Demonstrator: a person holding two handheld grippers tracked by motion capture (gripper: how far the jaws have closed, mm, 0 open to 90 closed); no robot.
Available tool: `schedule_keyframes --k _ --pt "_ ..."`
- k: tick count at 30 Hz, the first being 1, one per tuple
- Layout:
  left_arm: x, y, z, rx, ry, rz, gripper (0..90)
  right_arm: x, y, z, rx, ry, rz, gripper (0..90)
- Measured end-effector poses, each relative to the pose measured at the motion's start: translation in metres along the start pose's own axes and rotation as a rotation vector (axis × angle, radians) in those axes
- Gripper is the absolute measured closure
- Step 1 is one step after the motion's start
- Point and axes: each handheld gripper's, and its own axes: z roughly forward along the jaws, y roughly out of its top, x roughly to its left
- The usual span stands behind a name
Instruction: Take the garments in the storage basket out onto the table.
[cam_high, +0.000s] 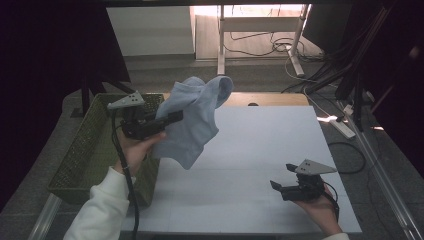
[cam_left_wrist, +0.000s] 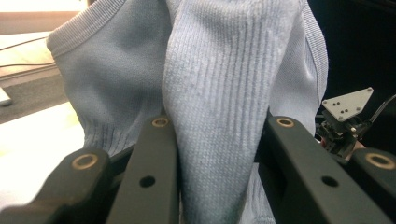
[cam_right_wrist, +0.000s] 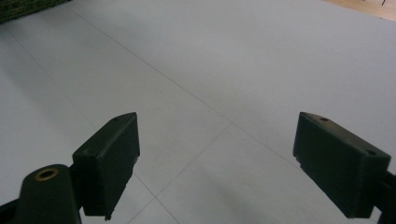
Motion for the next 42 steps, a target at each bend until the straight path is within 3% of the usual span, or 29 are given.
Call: schedule_keyframes --k 10,19,42 --pt "-0.007 -0.003 0.013 -0.004 -0.028 0.000 74.4 0.000 0.000 0.000 0.002 -0.001 0.001 15.0" --pt "-0.012 -0.008 0.028 0.024 -0.062 -0.001 74.4 -0.001 -0.001 -0.001 -0.001 -0.006 0.003 15.0" --pt "-0.019 -0.024 0.053 0.066 -0.096 -0.020 74.4 -0.001 -0.001 0.000 0.000 -0.003 0.004 15.0"
